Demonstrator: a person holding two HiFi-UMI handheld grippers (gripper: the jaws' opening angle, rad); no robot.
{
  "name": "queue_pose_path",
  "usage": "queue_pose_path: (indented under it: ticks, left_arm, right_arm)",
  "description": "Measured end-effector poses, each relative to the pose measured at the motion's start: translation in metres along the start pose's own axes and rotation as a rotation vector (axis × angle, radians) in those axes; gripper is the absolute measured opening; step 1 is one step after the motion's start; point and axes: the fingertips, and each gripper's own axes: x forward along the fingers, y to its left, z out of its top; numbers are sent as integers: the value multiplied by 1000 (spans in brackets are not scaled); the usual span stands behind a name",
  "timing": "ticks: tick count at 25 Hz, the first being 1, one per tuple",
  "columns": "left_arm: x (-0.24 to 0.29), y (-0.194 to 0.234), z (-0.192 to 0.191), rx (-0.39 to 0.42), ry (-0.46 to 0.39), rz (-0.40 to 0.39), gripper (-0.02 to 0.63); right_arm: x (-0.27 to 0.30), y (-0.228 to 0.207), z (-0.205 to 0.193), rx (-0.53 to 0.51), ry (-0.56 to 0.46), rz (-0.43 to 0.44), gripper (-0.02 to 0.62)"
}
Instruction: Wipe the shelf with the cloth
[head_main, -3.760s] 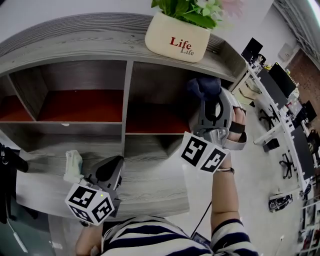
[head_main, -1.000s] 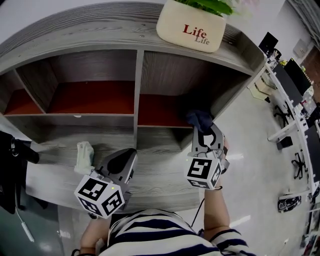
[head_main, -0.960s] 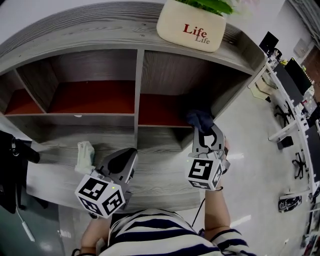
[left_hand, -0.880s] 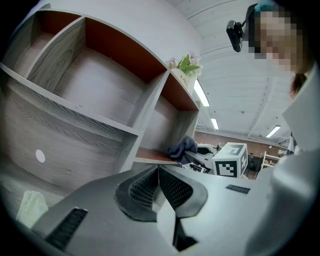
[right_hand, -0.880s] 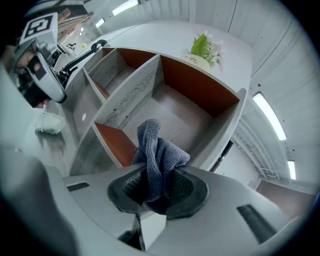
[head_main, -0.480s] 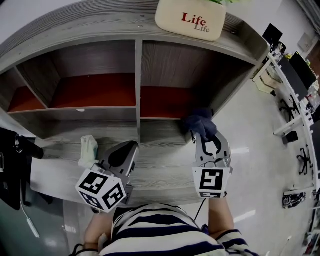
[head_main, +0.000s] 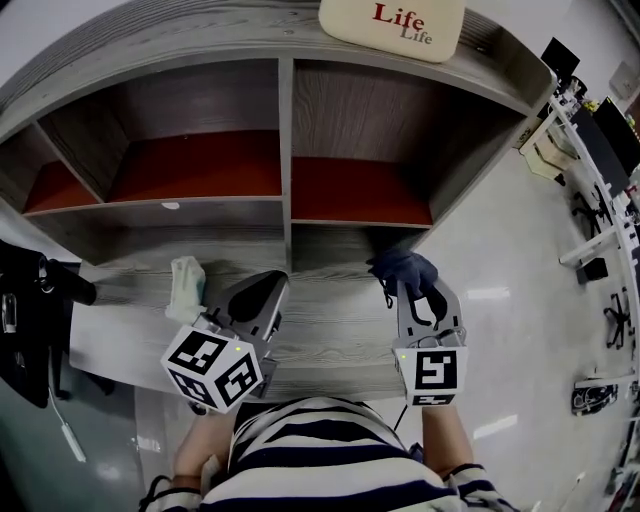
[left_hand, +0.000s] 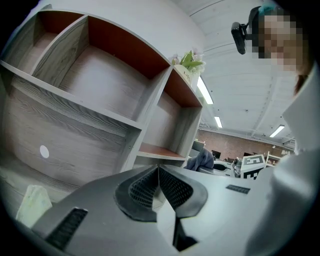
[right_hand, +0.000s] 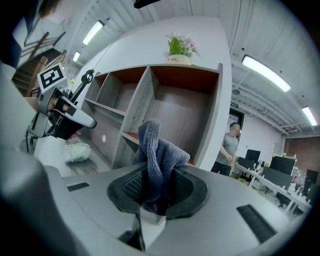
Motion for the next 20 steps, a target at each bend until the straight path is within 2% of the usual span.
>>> queue_pose_path:
  ticks: [5,12,20]
  left_arm:
    - [1,1,-10,-13,21,4,23]
    - [-4,11,-23,-31,50,33,23]
    - [-5,16,-27,-45,55,51,23]
  right_arm:
    - [0,18,-24,103,37,80,81]
    - [1,42,-38,267,59,183,81]
    - [3,46,-42,354,74,219,80]
